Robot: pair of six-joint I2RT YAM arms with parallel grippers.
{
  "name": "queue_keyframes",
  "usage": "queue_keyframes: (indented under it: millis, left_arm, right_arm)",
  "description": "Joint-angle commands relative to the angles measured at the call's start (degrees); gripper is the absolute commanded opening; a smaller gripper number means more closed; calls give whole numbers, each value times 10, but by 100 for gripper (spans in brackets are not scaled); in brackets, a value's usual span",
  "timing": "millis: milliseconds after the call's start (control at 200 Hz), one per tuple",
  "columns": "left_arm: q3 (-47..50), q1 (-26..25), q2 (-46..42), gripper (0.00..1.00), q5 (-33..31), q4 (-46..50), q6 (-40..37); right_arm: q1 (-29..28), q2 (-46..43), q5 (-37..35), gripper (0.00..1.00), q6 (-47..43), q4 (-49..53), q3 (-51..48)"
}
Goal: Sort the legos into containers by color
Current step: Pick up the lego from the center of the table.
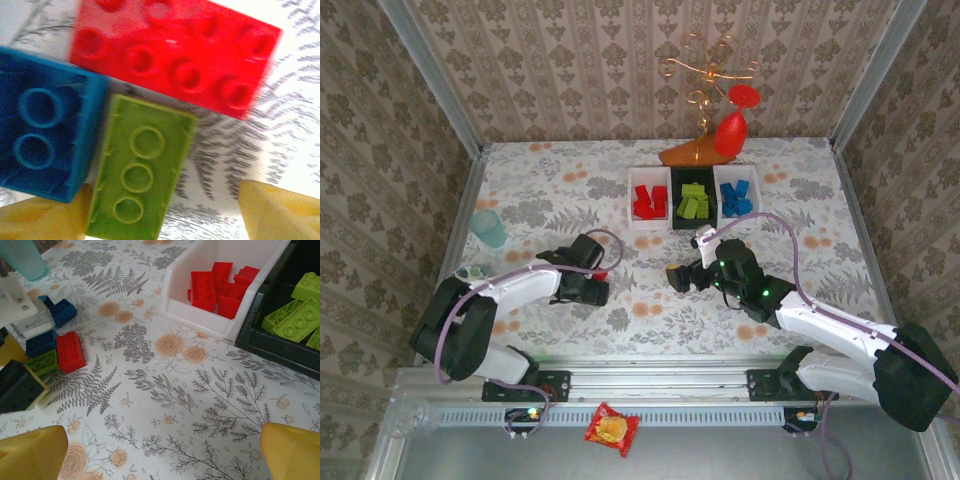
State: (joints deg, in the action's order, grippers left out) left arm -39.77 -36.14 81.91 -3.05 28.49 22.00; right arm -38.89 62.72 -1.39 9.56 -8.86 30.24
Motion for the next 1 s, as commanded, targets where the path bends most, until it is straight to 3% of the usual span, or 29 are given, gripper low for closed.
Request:
queue_keyframes:
  millis: [0,290,665,840,995]
  left_arm:
    - [-4,-20,3,72,-12,-12,-1]
    - [5,-7,21,56,-38,-57,-4]
    - [-8,6,53,41,-15,-58,-6]
    - [-4,-6,9,34,-15,-76,-2]
    - [-27,-38,-49,31,-21,-100,4]
  right_arm:
    - [-2,-13,-22,100,4,-3,-10]
    - [-2,-11,-5,100,4,-11,-12]
    - [-4,35,168,100,-16,-61,-11]
    - [-4,27,136,100,-13,-61,-15]
    - [0,9,34,100,-2,-28,-12]
